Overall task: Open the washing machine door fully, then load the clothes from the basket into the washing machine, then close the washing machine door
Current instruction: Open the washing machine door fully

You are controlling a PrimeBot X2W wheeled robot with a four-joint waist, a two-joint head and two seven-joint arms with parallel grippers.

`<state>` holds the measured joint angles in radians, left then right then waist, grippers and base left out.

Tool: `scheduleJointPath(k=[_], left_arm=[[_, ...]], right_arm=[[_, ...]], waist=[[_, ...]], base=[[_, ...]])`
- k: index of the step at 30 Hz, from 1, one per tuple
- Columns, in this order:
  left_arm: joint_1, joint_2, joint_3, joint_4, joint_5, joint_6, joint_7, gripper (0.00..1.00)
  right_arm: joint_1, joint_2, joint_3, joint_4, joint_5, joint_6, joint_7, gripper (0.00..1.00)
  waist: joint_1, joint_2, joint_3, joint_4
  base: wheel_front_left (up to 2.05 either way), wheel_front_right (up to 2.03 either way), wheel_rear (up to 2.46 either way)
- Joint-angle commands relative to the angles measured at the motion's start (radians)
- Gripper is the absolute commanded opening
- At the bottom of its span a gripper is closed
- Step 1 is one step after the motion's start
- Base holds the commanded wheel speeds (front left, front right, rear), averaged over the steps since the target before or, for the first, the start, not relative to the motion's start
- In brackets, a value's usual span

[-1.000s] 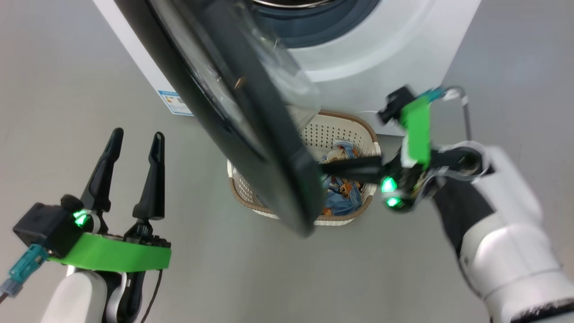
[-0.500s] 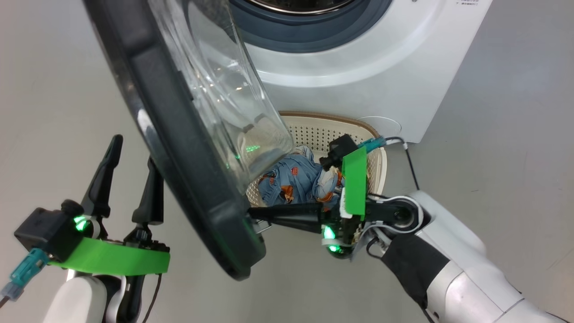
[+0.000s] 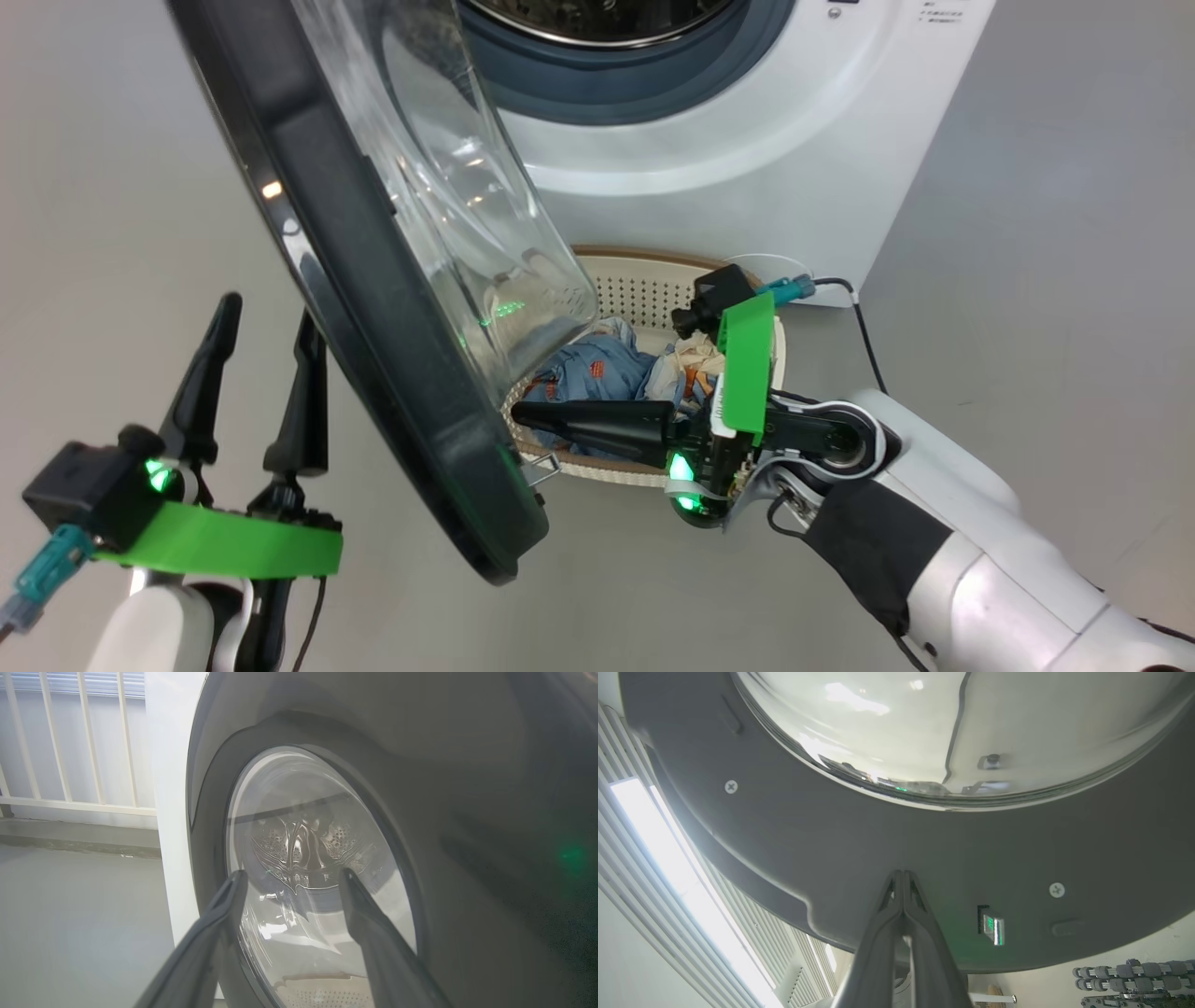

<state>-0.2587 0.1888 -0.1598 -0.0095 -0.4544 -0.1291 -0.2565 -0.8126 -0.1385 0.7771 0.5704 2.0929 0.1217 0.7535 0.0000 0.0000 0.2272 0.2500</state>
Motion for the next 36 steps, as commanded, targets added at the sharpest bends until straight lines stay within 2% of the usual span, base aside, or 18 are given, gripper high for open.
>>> scheduleJointPath(k=[1,21,29,35,36], left_arm=[[0.009,0.031,0.044,-0.017,0.009,-0.002,-0.005,1.00],[0.066,0.036,0.073,-0.013,0.023,-0.002,-0.005,1.00],[0.100,0.031,0.090,-0.019,0.030,-0.002,-0.005,1.00],[0.130,0.022,0.111,-0.024,0.036,-0.002,-0.005,1.00],[0.134,0.021,0.114,-0.026,0.037,-0.002,-0.005,1.00]], right_arm=[[0.022,-0.003,0.019,-0.047,0.035,0.009,-0.027,0.00],[0.084,-0.194,0.165,-0.293,0.217,0.009,-0.230,0.00],[0.125,-0.253,0.182,-0.386,0.258,0.009,-0.309,0.00],[0.181,-0.279,0.158,-0.436,0.253,0.009,-0.380,0.00],[0.190,-0.281,0.151,-0.443,0.245,0.009,-0.394,0.20]], waist=[[0.0000,0.0000,-0.015,-0.013],[0.0000,0.0000,-0.072,-0.051],[0.0000,0.0000,-0.100,-0.064],[0.0000,0.0000,-0.121,-0.082],[0.0000,0.0000,-0.122,-0.085]], base=[[0.00,0.00,0.00],[0.00,0.00,0.00],[0.00,0.00,0.00],[0.00,0.00,0.00],[0.00,0.00,0.00]])
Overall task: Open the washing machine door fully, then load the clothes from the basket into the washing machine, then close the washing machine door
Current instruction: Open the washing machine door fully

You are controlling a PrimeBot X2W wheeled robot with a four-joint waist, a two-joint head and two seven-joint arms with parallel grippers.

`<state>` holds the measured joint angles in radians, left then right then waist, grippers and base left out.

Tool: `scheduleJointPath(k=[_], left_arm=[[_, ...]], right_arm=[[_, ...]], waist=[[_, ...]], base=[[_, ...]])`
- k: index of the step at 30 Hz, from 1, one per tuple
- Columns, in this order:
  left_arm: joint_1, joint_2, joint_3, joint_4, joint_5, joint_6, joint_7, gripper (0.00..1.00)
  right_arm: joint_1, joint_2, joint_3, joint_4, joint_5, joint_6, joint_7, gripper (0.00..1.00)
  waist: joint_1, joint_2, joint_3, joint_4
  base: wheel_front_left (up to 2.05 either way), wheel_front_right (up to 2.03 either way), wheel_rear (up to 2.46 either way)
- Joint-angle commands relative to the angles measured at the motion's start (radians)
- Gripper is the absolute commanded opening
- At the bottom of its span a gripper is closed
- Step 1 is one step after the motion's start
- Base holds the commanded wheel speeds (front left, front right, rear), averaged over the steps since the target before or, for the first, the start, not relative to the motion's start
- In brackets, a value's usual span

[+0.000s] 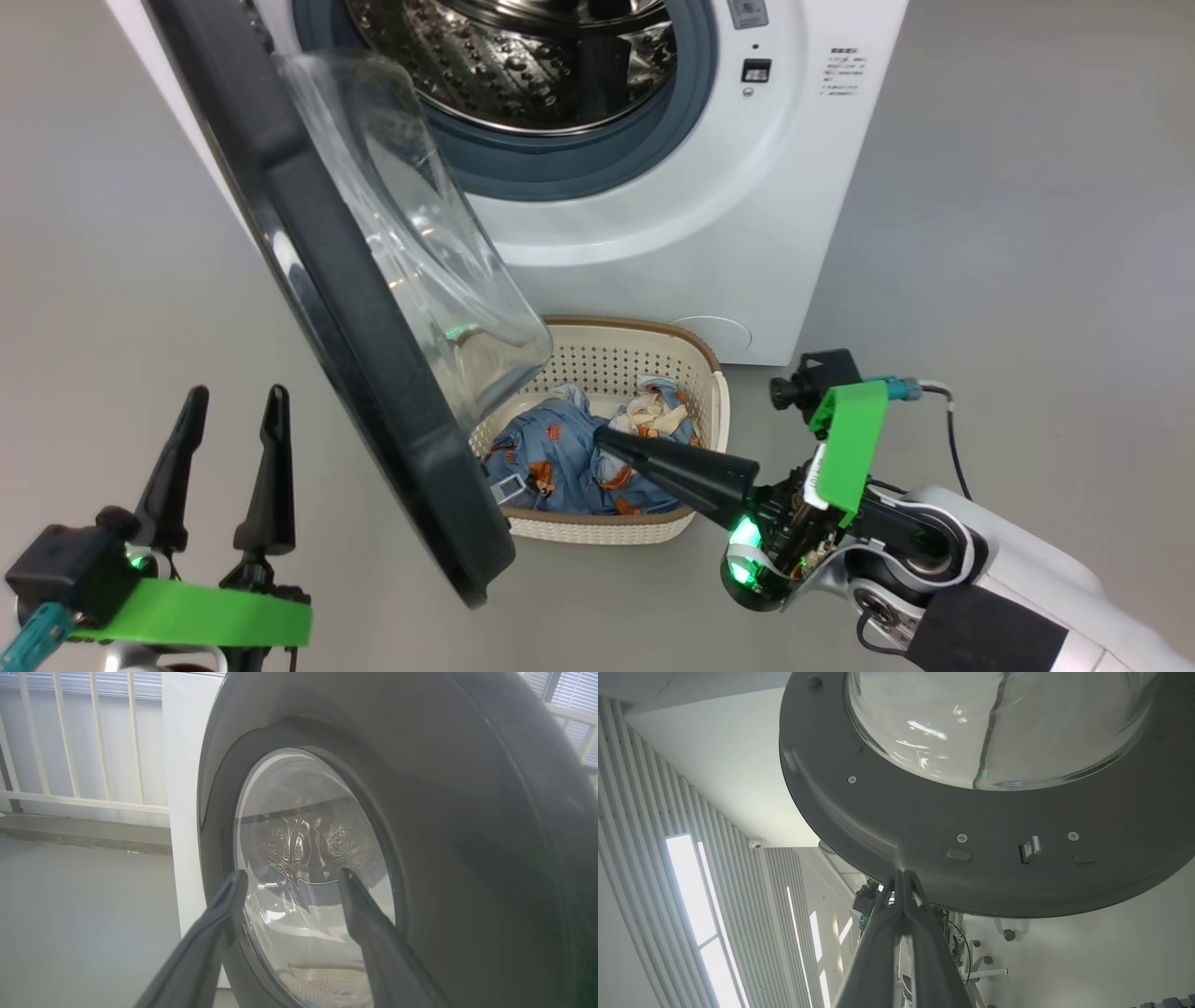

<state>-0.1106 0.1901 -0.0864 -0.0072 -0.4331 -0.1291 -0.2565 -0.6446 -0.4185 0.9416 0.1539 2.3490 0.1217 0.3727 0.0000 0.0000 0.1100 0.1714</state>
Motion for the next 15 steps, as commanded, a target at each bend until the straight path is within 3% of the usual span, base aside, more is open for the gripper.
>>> scheduleJointPath(k=[1,2,3,15], left_arm=[[-0.010,0.019,0.044,-0.029,0.016,-0.002,-0.005,1.00],[-0.006,0.018,0.047,-0.029,0.017,-0.002,-0.005,1.00],[-0.002,0.017,0.050,-0.030,0.018,-0.002,-0.005,1.00],[0.016,0.013,0.056,-0.031,0.013,-0.002,-0.005,1.00]], right_arm=[[0.031,-0.003,-0.023,-0.032,-0.021,0.009,-0.030,0.48],[0.041,-0.002,-0.031,-0.038,-0.029,0.009,-0.042,0.82],[0.050,-0.002,-0.036,-0.041,-0.036,0.009,-0.052,1.00],[0.097,0.005,-0.096,-0.050,-0.179,0.009,-0.179,1.00]], waist=[[0.0000,0.0000,-0.007,-0.010],[0.0000,0.0000,-0.010,-0.015],[0.0000,0.0000,-0.011,-0.019],[0.0000,0.0000,-0.016,-0.053]], base=[[0.00,0.00,0.00],[0.00,0.00,0.00],[0.00,0.00,0.00],[0.00,0.00,0.00]])
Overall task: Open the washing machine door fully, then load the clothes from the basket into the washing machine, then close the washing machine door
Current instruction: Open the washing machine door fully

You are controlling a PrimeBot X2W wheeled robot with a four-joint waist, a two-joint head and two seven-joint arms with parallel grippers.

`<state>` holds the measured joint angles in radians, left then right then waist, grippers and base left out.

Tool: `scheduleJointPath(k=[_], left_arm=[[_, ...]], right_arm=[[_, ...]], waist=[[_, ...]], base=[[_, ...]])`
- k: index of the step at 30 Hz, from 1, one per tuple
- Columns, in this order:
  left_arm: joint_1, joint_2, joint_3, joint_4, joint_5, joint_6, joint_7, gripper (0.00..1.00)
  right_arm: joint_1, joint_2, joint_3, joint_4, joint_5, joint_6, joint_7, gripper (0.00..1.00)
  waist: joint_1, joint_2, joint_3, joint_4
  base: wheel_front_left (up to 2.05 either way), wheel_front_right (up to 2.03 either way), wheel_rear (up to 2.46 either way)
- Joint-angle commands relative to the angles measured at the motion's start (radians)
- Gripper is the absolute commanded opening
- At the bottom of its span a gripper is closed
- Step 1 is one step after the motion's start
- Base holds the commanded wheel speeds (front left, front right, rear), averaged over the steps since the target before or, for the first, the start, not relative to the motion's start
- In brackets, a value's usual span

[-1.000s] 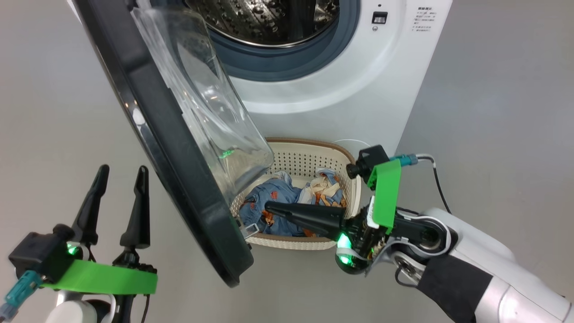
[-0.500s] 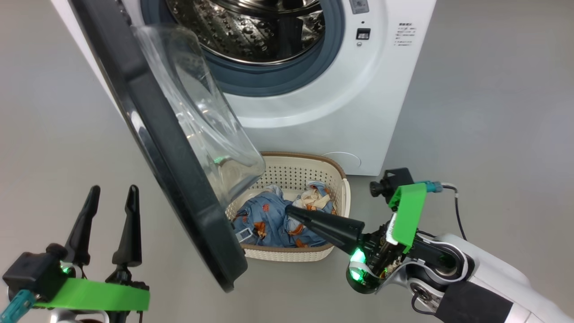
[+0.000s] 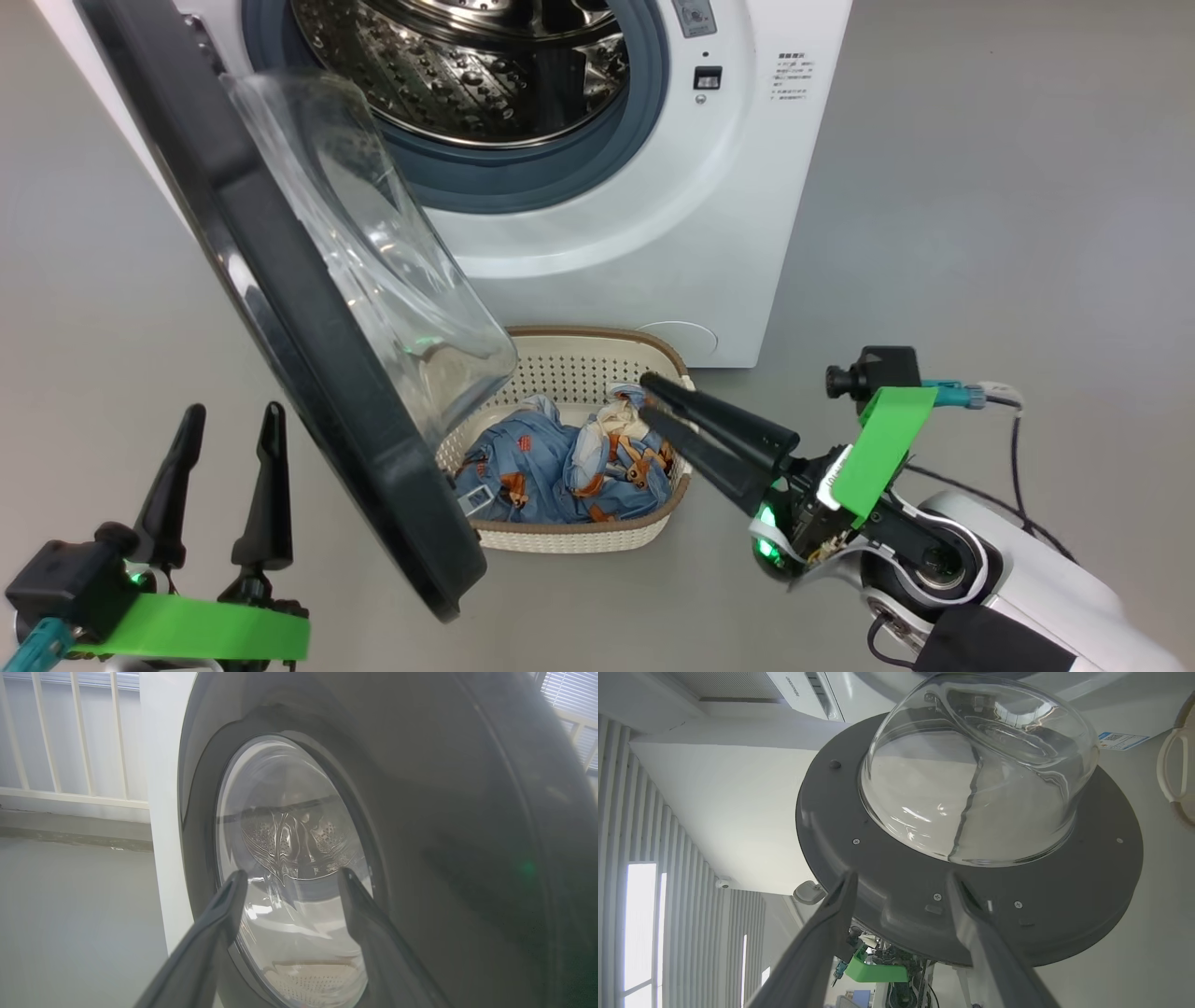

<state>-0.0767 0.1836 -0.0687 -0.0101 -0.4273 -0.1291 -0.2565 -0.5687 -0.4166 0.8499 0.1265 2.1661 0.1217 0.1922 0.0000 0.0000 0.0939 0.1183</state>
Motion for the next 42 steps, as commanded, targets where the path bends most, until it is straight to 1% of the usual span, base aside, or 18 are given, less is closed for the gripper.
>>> scheduleJointPath(k=[1,4,6,9,12,17,19,21,26,29,31,36,42], left_arm=[[-0.018,0.020,0.036,-0.027,0.003,-0.002,-0.005,1.00],[-0.018,0.021,0.036,-0.024,0.001,-0.002,-0.005,1.00],[-0.019,0.022,0.034,-0.023,0.001,-0.002,-0.005,1.00],[-0.017,0.023,0.031,-0.020,0.001,-0.002,-0.005,1.00],[-0.013,0.022,0.028,-0.015,-0.002,-0.002,-0.005,1.00],[-0.006,0.023,0.028,-0.011,-0.003,-0.002,-0.005,1.00],[-0.002,0.023,0.029,-0.011,-0.003,-0.002,-0.005,1.00],[0.000,0.022,0.030,-0.012,-0.001,-0.002,-0.005,1.00],[0.007,0.018,0.032,-0.014,0.002,-0.002,-0.005,1.00],[0.012,0.015,0.032,-0.013,0.004,-0.002,-0.005,1.00],[0.014,0.013,0.035,-0.011,0.005,-0.002,-0.005,1.00],[0.019,0.008,0.041,-0.010,0.009,-0.002,-0.005,1.00],[0.032,0.002,0.054,-0.015,0.016,-0.002,-0.005,1.00]], right_arm=[[0.024,0.011,-0.015,-0.016,-0.043,0.009,-0.032,1.00],[0.024,0.020,-0.030,0.008,-0.129,0.009,-0.102,1.00],[0.013,0.021,-0.035,0.040,-0.220,0.009,-0.177,1.00],[-0.010,0.023,-0.022,0.119,-0.377,0.009,-0.309,1.00],[-0.027,0.040,-0.013,0.192,-0.482,0.009,-0.402,1.00],[-0.047,0.066,-0.039,0.298,-0.665,0.009,-0.451,1.00],[-0.047,0.086,-0.109,0.335,-0.767,0.009,-0.453,1.00],[-0.031,0.115,-0.196,0.354,-0.899,0.009,-0.453,1.00],[0.054,0.192,-0.420,0.336,-1.263,0.009,-0.454,1.00],[0.129,0.253,-0.530,0.294,-1.431,0.009,-0.454,1.00],[0.180,0.283,-0.577,0.258,-1.519,0.009,-0.454,1.00],[0.295,0.319,-0.642,0.167,-1.674,0.009,-0.454,1.00],[0.389,0.338,-0.690,0.096,-1.770,0.009,-0.454,1.00]], waist=[[0.0000,0.0000,-0.001,-0.003],[0.0000,0.0000,-0.002,-0.005],[0.0000,0.0000,-0.004,-0.005],[0.0000,0.0000,-0.009,-0.005],[0.0000,0.0000,-0.017,-0.005],[0.0000,0.0000,-0.030,-0.010],[0.0000,0.0000,-0.033,-0.014],[0.0000,0.0000,-0.037,-0.017],[0.0000,0.0000,-0.044,-0.025],[0.0000,0.0000,-0.049,-0.028],[0.0000,0.0000,-0.052,-0.030],[0.0000,0.0000,-0.059,-0.039],[0.0000,0.0000,-0.063,-0.051]], base=[[0.00,0.00,0.00],[0.00,0.00,0.00],[0.00,0.00,0.00],[0.00,0.00,0.00],[0.00,0.00,0.00],[0.00,0.00,0.00],[0.00,0.00,0.00],[0.00,0.00,0.00],[0.00,0.00,0.00],[0.00,0.00,0.00],[0.00,0.00,0.00],[0.00,0.00,0.00],[0.00,0.00,0.00]])
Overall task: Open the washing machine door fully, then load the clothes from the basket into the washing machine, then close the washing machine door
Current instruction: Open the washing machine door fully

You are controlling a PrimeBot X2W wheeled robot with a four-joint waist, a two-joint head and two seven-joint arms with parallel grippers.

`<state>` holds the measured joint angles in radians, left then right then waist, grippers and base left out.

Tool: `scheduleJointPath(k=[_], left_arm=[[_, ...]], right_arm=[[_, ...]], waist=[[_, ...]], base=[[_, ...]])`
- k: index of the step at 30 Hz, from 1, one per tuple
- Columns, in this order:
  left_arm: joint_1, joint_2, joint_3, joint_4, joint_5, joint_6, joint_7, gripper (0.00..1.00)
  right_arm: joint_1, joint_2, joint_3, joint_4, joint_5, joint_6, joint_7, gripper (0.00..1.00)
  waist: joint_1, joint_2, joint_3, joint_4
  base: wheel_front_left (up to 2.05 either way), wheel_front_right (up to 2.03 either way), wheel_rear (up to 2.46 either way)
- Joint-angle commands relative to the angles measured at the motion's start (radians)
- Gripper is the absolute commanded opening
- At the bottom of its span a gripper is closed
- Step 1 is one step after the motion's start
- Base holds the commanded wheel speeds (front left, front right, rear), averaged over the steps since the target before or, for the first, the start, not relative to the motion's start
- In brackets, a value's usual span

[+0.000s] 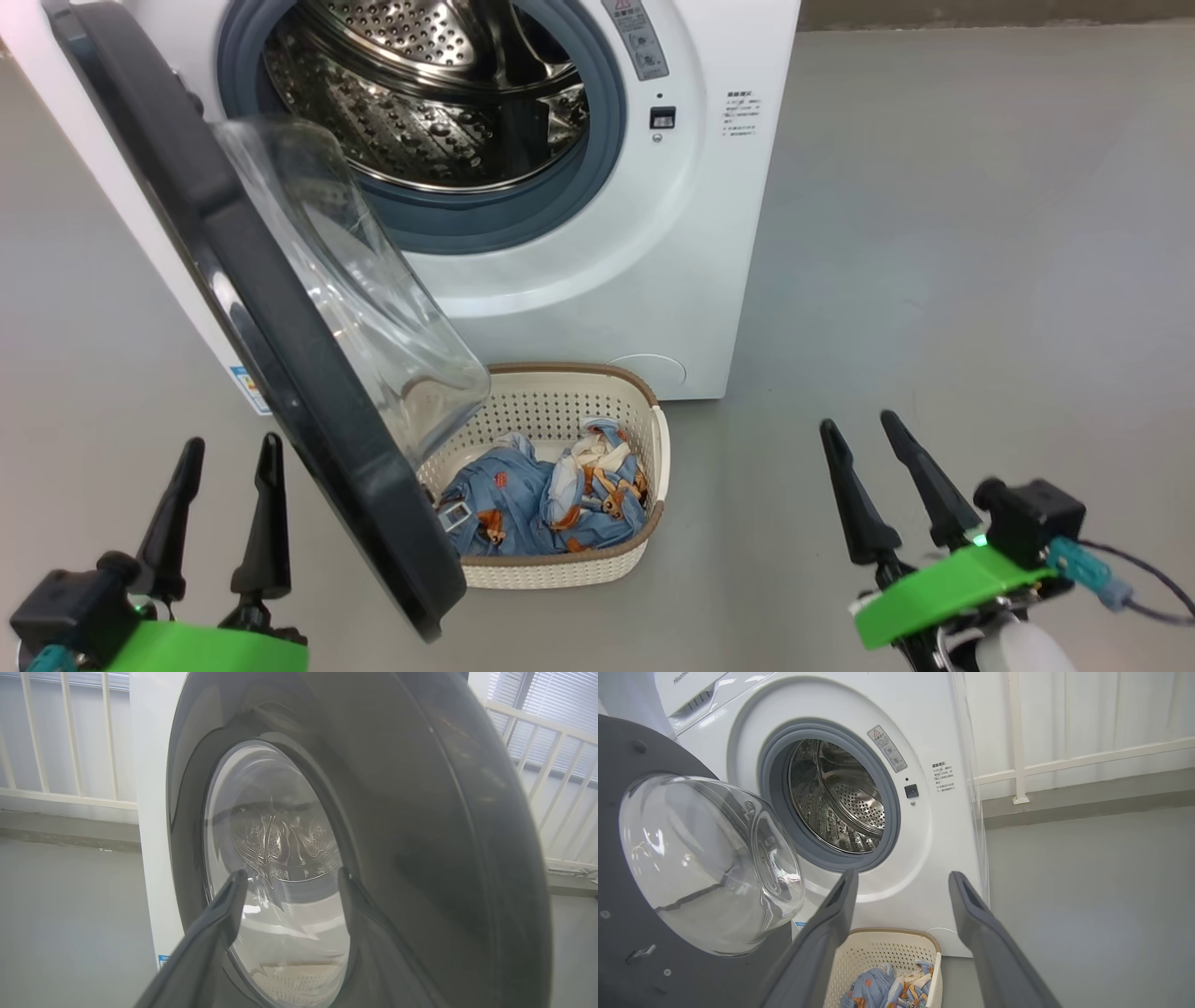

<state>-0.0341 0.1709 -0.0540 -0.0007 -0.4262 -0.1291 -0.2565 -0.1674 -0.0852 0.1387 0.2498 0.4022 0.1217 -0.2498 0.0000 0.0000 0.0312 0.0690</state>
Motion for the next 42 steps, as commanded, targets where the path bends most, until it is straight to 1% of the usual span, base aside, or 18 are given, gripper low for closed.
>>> scheduleJointPath(k=[1,9,15,23,36,42], left_arm=[[-0.009,0.013,0.041,-0.025,0.017,-0.002,-0.005,1.00],[0.008,0.001,0.042,-0.019,0.030,-0.002,-0.005,1.00],[0.030,-0.008,0.048,-0.018,0.037,-0.002,-0.005,1.00],[0.048,-0.009,0.040,0.004,0.053,-0.002,-0.005,1.00],[0.051,-0.007,0.033,0.049,0.061,-0.002,-0.005,1.00],[0.049,-0.003,0.028,0.059,0.062,-0.002,-0.005,1.00]], right_arm=[[0.003,0.009,0.012,-0.040,-0.027,0.009,-0.012,1.00],[0.119,0.029,-0.046,-0.114,-0.148,0.009,-0.012,1.00],[0.189,0.034,-0.083,-0.173,-0.212,0.009,-0.012,1.00],[0.230,0.035,-0.078,-0.231,-0.219,0.009,-0.012,1.00],[0.229,0.035,-0.103,-0.250,-0.254,0.009,-0.012,1.00],[0.224,0.035,-0.097,-0.263,-0.253,0.009,-0.012,1.00]], waist=[[0.0000,0.0000,-0.001,-0.004],[0.0000,0.0000,-0.007,-0.012],[0.0000,0.0000,-0.015,-0.009],[0.0000,0.0000,-0.019,-0.005],[0.0000,0.0000,-0.021,-0.006],[0.0000,0.0000,-0.021,-0.006]], base=[[0.00,0.00,0.00],[0.00,0.00,0.00],[0.00,0.00,0.00],[0.00,0.00,0.00],[0.00,0.00,0.00],[0.00,0.00,0.00]])
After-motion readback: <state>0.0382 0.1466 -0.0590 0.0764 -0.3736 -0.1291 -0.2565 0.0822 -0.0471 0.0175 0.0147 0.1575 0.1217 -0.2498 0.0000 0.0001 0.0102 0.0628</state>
